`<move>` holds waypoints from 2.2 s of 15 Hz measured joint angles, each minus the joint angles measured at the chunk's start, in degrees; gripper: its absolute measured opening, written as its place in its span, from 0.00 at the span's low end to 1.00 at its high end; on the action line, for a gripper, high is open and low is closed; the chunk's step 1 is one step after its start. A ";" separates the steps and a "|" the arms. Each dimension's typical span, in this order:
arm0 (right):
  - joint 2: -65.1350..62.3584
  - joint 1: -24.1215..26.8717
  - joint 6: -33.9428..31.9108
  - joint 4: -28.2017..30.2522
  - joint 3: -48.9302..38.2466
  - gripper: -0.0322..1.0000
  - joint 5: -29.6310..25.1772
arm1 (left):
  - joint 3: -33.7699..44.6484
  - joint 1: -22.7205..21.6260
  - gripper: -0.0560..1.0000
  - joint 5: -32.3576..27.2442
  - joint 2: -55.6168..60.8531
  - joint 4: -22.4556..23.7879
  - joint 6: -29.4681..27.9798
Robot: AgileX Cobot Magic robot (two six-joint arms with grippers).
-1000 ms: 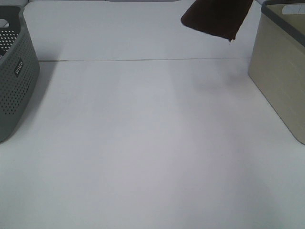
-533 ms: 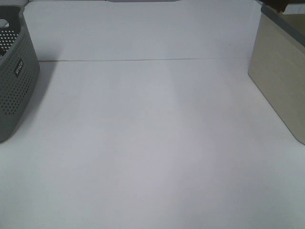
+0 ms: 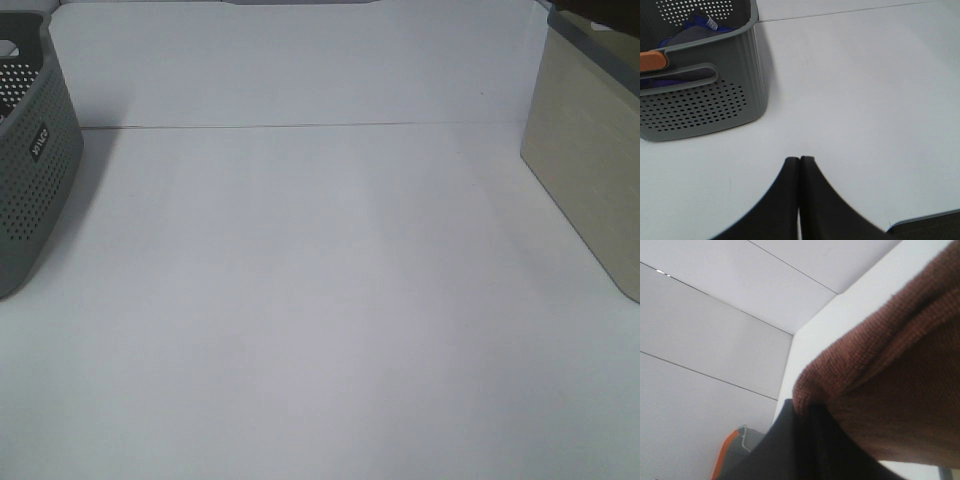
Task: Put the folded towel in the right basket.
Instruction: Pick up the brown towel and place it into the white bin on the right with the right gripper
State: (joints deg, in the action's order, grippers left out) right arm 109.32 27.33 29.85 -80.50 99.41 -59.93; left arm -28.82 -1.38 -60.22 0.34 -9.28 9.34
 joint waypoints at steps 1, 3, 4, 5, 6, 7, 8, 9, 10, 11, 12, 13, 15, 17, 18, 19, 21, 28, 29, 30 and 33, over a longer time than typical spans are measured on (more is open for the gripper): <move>0.00 0.06 -1.60 2.81 0.00 0.07 0.46 | 0.00 0.00 0.05 0.00 0.00 0.00 0.00; 0.00 0.69 -5.04 8.14 0.00 0.07 1.89 | 0.00 0.00 0.05 0.00 0.00 0.00 0.00; 0.00 0.97 -6.70 11.06 0.00 0.07 3.15 | 0.00 0.00 0.05 0.00 0.00 0.00 0.00; 0.00 1.20 -8.25 13.64 0.00 0.07 4.18 | 0.00 0.00 0.05 0.00 0.00 0.00 0.00; 0.00 1.20 -9.97 16.44 0.00 0.07 4.98 | 0.00 0.00 0.05 0.00 0.00 0.00 0.00; 0.00 1.20 -11.46 18.68 0.00 0.07 5.44 | 0.00 0.00 0.05 0.00 0.00 0.00 0.00; 0.00 1.20 -12.15 19.94 0.00 0.07 5.61 | 0.00 0.00 0.05 0.00 0.00 0.00 0.00; 0.00 1.20 -13.98 23.20 0.00 0.07 6.19 | 0.00 0.00 0.05 0.00 0.00 0.00 0.00; 0.00 1.20 -15.07 25.04 0.00 0.07 6.99 | 0.00 0.00 0.05 0.00 0.00 0.00 0.00; 0.00 1.20 -15.36 25.55 0.00 0.07 7.56 | 0.00 0.00 0.05 0.00 0.00 0.00 0.00; 0.00 1.20 -15.41 25.55 0.00 0.07 7.85 | 0.00 0.00 0.05 0.00 0.00 0.00 0.00; 0.00 1.20 -15.41 25.15 0.00 0.07 8.65 | 0.00 0.00 0.05 0.00 0.00 0.00 0.00; -0.29 1.20 -15.41 24.81 0.00 0.07 10.49 | 0.00 0.00 0.05 0.00 0.00 0.00 0.00; -1.32 1.20 -15.41 24.81 0.00 0.07 12.26 | 0.00 0.00 0.05 0.00 0.00 0.00 0.00; -1.72 1.20 -15.41 24.81 0.00 0.07 12.61 | 0.00 0.00 0.05 0.00 0.00 0.00 0.00; -1.89 1.20 -15.41 25.27 0.00 0.07 12.66 | 0.00 0.00 0.05 0.00 0.00 0.06 0.00; -1.95 1.20 -15.70 28.19 0.00 0.07 12.49 | 0.00 0.00 0.05 0.00 0.00 0.06 0.00; -1.95 1.20 -15.99 28.36 0.00 0.17 11.34 | 0.00 0.00 0.05 0.00 0.00 0.06 0.00; -1.95 1.20 -15.99 28.36 0.00 0.31 11.06 | 0.00 0.00 0.05 0.00 0.00 0.06 0.00; -1.95 1.20 -15.99 28.36 0.00 0.47 10.77 | 0.00 0.00 0.05 0.00 0.00 0.06 0.00; -1.95 1.20 -16.27 28.42 0.00 0.80 8.37 | 0.00 0.00 0.05 0.00 0.00 0.06 0.00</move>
State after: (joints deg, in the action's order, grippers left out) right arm 107.37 28.53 13.58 -52.08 99.41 -51.57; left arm -28.82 -1.38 -60.22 0.34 -9.22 9.34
